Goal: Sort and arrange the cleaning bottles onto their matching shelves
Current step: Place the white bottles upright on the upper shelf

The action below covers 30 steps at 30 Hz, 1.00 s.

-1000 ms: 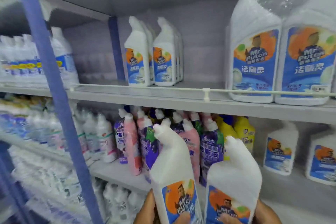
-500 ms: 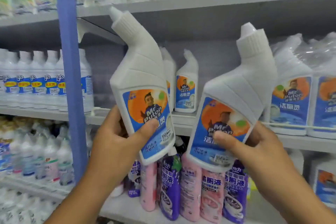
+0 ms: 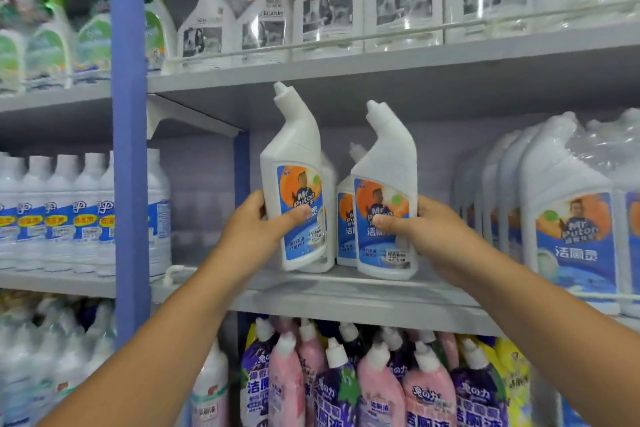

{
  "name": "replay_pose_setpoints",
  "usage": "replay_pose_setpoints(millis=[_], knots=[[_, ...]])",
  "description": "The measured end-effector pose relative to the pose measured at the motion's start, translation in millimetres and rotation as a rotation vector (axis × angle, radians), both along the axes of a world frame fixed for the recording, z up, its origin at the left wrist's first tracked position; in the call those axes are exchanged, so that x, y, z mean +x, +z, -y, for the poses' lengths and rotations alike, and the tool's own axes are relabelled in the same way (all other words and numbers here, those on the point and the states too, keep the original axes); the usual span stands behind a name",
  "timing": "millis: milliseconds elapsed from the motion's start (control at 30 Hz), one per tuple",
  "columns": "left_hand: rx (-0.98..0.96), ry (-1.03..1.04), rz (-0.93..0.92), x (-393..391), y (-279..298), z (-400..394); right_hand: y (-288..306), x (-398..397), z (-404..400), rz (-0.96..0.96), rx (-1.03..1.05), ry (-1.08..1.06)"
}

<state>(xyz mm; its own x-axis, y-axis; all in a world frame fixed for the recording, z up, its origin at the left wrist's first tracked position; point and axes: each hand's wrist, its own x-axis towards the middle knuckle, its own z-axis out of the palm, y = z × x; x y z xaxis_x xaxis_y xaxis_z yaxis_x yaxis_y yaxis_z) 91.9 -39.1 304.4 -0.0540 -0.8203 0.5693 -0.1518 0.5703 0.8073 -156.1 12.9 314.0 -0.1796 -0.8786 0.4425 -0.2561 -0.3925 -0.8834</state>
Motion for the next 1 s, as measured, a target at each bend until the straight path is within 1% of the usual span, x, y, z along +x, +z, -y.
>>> replay_pose_setpoints(millis=[167,267,300,367,433,467,500,567,733,867,1000], knots=[[0.137,-0.102,0.096,7,-4,45,0,5,36,0.050,0.158,0.011],[0.203,-0.191,0.095,9,-7,58,-4,6,53,0.044,0.219,0.026],[0.219,-0.228,0.130,10,-6,60,-4,6,58,0.010,0.233,0.020],[0.231,-0.268,0.267,13,-3,66,0,4,65,-0.134,0.258,-0.038],[0.209,-0.215,0.396,15,0,74,4,2,70,-0.278,0.273,-0.128],[0.195,-0.161,0.415,16,1,78,6,1,72,-0.320,0.266,-0.166],[0.177,-0.110,0.408,17,2,80,7,-1,74,-0.345,0.256,-0.195],[0.140,-0.062,0.397,17,3,80,10,-5,76,-0.384,0.253,-0.189],[0.071,-0.082,0.435,17,-2,84,15,-9,83,-0.435,0.309,-0.097],[0.069,-0.112,0.416,15,-1,84,24,-7,89,-0.565,0.365,-0.111],[0.078,-0.109,0.346,16,-7,87,25,-8,90,-0.586,0.388,-0.093]])
